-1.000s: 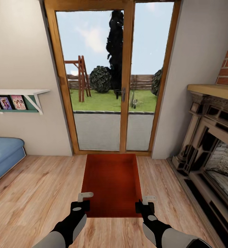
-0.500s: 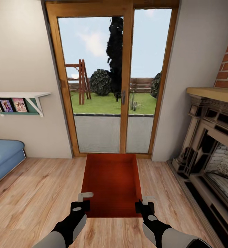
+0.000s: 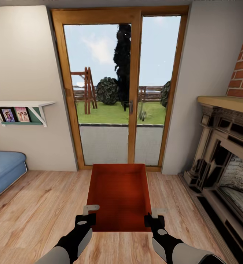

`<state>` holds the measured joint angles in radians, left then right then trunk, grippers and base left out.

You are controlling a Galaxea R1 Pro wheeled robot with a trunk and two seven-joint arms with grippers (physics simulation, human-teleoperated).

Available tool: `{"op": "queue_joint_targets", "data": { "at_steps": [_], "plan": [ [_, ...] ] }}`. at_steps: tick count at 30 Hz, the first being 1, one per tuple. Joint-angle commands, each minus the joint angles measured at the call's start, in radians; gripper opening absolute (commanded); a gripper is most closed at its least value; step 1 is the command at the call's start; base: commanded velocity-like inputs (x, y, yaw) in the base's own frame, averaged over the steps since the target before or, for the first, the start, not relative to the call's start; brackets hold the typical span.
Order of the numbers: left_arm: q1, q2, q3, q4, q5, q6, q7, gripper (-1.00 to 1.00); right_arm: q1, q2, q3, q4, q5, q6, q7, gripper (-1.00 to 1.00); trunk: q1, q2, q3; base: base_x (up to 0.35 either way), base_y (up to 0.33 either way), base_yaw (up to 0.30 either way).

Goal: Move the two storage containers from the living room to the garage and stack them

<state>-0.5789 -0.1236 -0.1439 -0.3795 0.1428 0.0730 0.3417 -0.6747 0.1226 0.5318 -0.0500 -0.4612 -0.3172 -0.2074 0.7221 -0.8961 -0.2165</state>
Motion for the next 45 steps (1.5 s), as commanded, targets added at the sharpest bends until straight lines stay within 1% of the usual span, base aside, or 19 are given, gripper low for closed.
{"op": "queue_joint_targets", "data": {
  "at_steps": [1,6,25,34,45],
  "plan": [
    [-0.001,0.001,0.009,-0.015,-0.012,0.007,0.011,-1.00,0.000,0.000,-0.019,0.002,-0.016,-0.002,0.000,-1.00,0.000,-0.001,0.000,0.000,0.000,0.000],
    [-0.001,0.001,0.009,-0.015,-0.012,0.007,0.011,-1.00,0.000,-0.001,-0.019,0.002,-0.016,-0.002,0.000,-1.00,0.000,-0.001,0.005,0.000,0.000,0.000],
    [-0.001,-0.001,0.009,-0.015,-0.012,0.007,0.011,-1.00,0.000,0.000,-0.019,0.002,-0.016,-0.002,0.000,-1.00,0.000,-0.001,0.006,0.000,0.000,0.006],
    [-0.001,-0.001,0.009,-0.015,-0.012,0.007,0.011,-1.00,0.000,0.001,-0.019,0.002,-0.017,-0.002,0.000,-1.00,0.000,-0.001,0.008,0.000,0.000,0.262],
    [-0.001,-0.001,0.009,-0.015,-0.012,0.007,0.011,-1.00,0.000,0.002,-0.019,0.002,-0.016,-0.002,0.000,-1.00,0.000,-0.001,0.020,0.000,0.000,0.223]
  ]
}}
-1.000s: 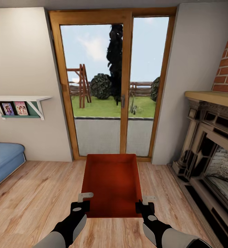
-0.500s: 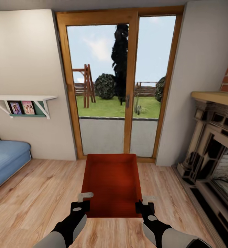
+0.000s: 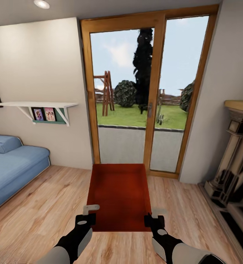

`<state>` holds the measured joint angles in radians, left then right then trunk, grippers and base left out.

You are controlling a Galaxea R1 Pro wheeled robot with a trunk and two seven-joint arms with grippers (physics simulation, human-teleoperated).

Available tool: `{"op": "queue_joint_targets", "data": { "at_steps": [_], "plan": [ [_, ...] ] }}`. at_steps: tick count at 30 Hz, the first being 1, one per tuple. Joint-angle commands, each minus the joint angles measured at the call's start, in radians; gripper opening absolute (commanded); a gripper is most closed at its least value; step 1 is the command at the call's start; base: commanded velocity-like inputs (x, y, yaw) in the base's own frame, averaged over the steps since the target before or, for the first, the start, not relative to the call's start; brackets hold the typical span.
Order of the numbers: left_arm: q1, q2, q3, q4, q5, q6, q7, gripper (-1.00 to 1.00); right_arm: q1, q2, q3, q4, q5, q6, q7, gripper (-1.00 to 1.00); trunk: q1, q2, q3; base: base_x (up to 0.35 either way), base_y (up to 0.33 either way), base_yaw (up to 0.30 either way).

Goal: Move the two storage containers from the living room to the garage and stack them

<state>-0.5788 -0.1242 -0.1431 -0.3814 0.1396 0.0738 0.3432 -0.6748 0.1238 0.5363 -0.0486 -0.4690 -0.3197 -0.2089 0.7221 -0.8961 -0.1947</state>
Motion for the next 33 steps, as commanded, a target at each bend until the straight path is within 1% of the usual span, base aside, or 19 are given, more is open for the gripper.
{"op": "queue_joint_targets", "data": {
  "at_steps": [1,12,20,21,22,24,27,31,33],
  "plan": [
    [-0.001,0.000,0.008,-0.013,-0.009,0.006,0.010,-1.00,0.000,0.000,-0.024,0.001,-0.009,0.001,0.002,-1.00,0.000,-0.001,0.000,0.000,0.000,0.167],
    [-0.001,0.000,0.008,-0.013,-0.009,0.006,0.010,-1.00,0.000,0.000,-0.024,0.001,-0.008,0.001,0.002,-1.00,0.000,-0.001,0.015,0.000,0.000,0.153],
    [-0.001,0.000,0.008,-0.013,-0.009,0.006,0.010,-1.00,0.000,-0.001,-0.024,0.001,-0.008,0.001,0.002,-1.00,0.000,-0.001,0.017,0.000,0.000,0.021],
    [-0.001,0.006,-0.001,-0.006,0.016,0.004,0.001,-1.00,0.000,0.000,-0.001,0.002,-0.007,0.000,0.003,-1.00,0.000,-0.001,0.017,0.000,0.000,0.000],
    [-0.001,0.011,-0.010,-0.006,0.025,0.004,0.000,-1.00,0.000,0.000,0.009,0.002,-0.007,-0.001,0.003,-1.00,0.000,-0.001,0.017,0.000,0.000,0.000],
    [-0.001,0.014,-0.025,-0.006,0.034,0.004,0.000,-1.00,0.000,0.001,0.012,0.002,-0.008,-0.001,0.003,-1.00,0.000,-0.001,0.017,0.000,0.000,0.000],
    [-0.001,0.016,-0.031,0.001,0.037,0.004,0.000,-1.00,0.000,0.000,0.013,0.003,-0.008,-0.002,0.000,-1.00,0.000,-0.001,0.017,0.000,0.000,0.000],
    [-0.001,0.015,-0.021,0.005,0.026,0.004,0.000,-1.00,0.000,-0.003,0.011,0.004,-0.007,-0.003,-0.001,-1.00,0.000,-0.001,0.017,0.000,0.000,0.000],
    [-0.001,0.014,-0.017,0.005,0.026,0.004,0.000,-1.00,0.000,-0.003,0.010,0.004,-0.006,-0.004,-0.001,-1.00,0.000,-0.001,0.017,0.000,0.000,0.003]
  ]
}}
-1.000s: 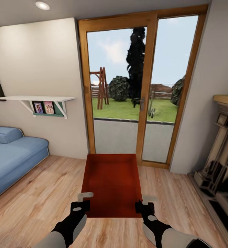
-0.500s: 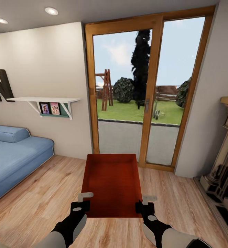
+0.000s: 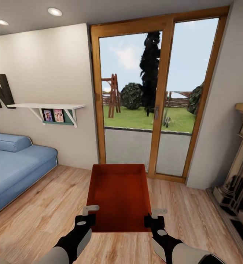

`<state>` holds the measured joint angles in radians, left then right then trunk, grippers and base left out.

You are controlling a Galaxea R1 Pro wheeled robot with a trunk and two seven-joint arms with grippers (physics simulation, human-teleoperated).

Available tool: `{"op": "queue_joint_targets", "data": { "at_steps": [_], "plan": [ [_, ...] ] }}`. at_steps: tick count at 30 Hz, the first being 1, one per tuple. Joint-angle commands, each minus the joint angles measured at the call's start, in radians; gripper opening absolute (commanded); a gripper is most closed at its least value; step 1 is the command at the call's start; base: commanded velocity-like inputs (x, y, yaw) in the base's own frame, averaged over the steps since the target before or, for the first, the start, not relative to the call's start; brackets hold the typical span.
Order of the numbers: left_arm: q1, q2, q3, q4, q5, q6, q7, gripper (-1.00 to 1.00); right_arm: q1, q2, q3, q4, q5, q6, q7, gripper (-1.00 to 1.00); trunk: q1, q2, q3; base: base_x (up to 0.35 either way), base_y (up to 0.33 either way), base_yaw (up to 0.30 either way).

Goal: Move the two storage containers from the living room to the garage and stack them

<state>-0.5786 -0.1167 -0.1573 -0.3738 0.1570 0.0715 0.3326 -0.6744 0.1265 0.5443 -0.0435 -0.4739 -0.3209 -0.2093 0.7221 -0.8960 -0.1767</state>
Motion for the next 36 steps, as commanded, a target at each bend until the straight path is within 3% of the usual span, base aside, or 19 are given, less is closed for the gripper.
{"op": "queue_joint_targets", "data": {
  "at_steps": [1,19,20,36],
  "plan": [
    [-0.001,0.007,-0.003,-0.002,0.009,0.007,0.011,-1.00,-0.001,-0.006,0.003,-0.001,-0.002,-0.002,-0.001,-1.00,0.000,-0.001,-0.001,0.000,0.000,0.048],
    [-0.001,0.007,-0.003,-0.002,0.009,0.007,0.011,-1.00,-0.001,-0.006,0.003,-0.001,-0.002,-0.002,-0.001,-1.00,0.000,-0.001,-0.001,0.000,0.000,0.264],
    [-0.001,0.012,0.024,-0.002,0.009,0.007,0.011,-1.00,-0.001,-0.010,-0.017,-0.001,-0.002,-0.002,-0.001,-1.00,0.000,-0.001,-0.001,0.000,0.000,0.298],
    [-0.001,0.012,0.024,-0.003,0.009,0.007,0.011,-1.00,-0.001,-0.010,-0.017,-0.001,-0.002,-0.002,-0.001,-1.00,0.000,-0.001,-0.001,0.000,0.000,0.299]
  ]
}}
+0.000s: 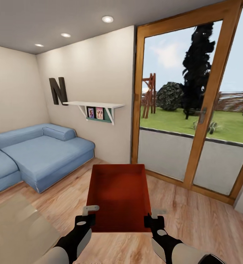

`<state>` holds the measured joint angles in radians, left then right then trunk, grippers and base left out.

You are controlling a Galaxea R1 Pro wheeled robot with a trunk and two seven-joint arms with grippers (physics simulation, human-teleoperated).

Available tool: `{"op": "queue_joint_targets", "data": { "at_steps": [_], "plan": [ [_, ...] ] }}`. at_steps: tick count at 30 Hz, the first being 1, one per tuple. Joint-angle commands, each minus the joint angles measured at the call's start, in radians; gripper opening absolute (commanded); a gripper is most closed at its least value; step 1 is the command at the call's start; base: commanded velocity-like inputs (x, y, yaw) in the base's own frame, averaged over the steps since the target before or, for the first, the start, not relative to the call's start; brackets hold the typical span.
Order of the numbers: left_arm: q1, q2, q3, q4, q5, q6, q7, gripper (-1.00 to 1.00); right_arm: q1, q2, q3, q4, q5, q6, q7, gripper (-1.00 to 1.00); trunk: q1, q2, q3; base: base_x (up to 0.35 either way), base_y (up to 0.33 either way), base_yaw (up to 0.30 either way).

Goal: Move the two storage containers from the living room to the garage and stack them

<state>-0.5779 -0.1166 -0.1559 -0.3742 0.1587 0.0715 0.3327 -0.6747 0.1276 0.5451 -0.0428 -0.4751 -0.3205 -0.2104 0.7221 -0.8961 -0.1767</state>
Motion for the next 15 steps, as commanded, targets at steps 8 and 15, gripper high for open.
{"op": "queue_joint_targets", "data": {
  "at_steps": [8,15],
  "plan": [
    [-0.001,0.012,0.022,-0.003,0.007,0.007,0.011,-1.00,0.000,-0.010,-0.017,-0.002,0.000,-0.002,0.000,-1.00,0.000,-0.001,-0.001,0.000,0.000,0.300],
    [-0.001,0.012,0.022,-0.003,0.007,0.006,0.011,-1.00,0.000,-0.010,-0.017,-0.002,0.000,-0.002,0.000,-1.00,0.000,-0.001,-0.001,0.000,0.000,0.300]
  ]
}}
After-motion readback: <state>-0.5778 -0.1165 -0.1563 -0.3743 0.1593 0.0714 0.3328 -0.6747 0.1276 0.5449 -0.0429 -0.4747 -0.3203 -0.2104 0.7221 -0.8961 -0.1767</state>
